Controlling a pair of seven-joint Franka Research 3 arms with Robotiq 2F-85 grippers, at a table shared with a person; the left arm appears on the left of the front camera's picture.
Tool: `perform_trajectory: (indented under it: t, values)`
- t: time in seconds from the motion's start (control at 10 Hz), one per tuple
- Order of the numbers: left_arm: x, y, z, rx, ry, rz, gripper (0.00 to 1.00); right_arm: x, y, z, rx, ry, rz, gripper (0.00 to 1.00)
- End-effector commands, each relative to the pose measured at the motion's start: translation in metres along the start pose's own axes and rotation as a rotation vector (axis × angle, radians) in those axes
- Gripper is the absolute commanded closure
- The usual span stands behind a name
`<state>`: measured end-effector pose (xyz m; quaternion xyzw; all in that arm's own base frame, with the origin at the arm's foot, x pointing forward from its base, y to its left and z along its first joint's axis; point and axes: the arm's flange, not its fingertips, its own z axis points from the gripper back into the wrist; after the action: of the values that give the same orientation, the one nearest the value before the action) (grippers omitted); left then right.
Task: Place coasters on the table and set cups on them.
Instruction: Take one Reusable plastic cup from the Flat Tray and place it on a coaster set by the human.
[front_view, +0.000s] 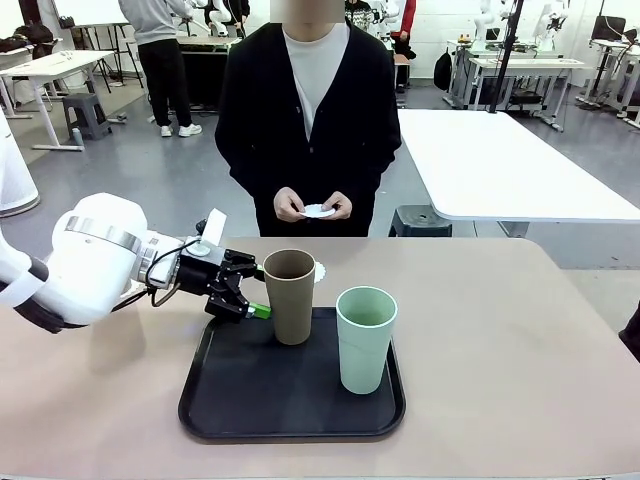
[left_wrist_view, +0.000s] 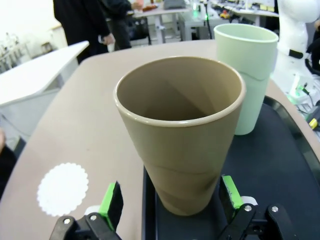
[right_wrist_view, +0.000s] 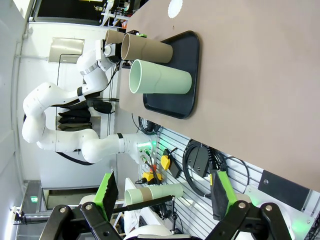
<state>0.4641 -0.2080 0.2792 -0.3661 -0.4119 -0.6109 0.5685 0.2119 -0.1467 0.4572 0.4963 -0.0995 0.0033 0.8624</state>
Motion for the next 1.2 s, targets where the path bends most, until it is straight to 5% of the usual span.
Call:
perform_trajectory:
  t: [0.0,1.1]
  values:
    - [-0.002,0.008,-0.011,-0.001,0.003,0.015,0.0,0.001,-0.001,-0.001,0.024,-0.012,0.016,0.0]
    - [-0.013,-0.002,-0.035,-0.105,-0.06,0.016,0.0,0.001,-0.001,-0.001,0.024,-0.012,0.016,0.0]
